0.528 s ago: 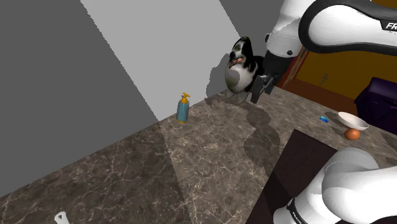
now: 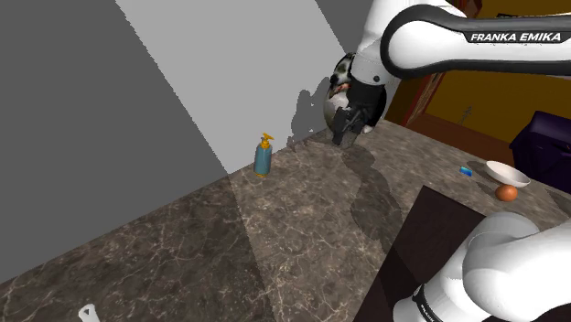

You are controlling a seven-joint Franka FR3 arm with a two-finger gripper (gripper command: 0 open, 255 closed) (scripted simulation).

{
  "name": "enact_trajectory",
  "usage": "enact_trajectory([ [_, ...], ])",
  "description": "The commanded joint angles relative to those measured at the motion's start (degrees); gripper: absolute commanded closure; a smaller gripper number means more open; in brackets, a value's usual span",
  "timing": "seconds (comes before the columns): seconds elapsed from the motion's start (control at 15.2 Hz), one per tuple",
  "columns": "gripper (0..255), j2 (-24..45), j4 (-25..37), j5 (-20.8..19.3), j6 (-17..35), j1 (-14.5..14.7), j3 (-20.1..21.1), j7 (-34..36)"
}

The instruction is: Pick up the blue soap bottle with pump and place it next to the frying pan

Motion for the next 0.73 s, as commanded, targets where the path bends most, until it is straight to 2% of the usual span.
enact_trajectory([
  [0.0, 0, 4.58, 2.03, 0.35, 2.81, -0.17, -0.45, -0.19],
  [0.66, 0, 26.51, 16.18, 3.39, 11.39, -0.25, -1.65, -1.1],
])
